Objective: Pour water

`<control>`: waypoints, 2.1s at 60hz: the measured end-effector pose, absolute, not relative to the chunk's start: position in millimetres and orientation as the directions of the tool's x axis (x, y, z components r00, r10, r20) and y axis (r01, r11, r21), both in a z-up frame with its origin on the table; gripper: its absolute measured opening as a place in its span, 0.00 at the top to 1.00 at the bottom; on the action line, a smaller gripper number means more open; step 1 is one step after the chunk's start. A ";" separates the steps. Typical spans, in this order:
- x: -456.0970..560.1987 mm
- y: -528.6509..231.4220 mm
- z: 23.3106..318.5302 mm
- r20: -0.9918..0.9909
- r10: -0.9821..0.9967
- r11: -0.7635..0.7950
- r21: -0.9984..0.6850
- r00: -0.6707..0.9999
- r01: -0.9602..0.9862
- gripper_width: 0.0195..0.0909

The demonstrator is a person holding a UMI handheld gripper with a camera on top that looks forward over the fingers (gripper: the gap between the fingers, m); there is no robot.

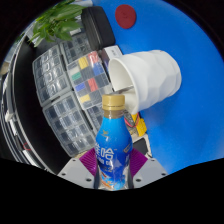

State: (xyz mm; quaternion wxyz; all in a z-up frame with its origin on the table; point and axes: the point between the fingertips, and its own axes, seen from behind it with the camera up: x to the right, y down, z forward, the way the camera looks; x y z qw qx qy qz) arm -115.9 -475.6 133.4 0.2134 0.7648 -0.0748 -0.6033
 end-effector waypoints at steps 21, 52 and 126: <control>-108.1 -469.2 174.3 -0.963 0.203 -0.932 -0.135 0.177 0.337 0.73; -123.8 -263.0 236.3 -0.076 0.993 -0.095 -0.966 0.087 0.242 0.71; -65.9 -183.8 55.4 0.032 0.994 -0.016 -0.901 0.102 0.434 0.25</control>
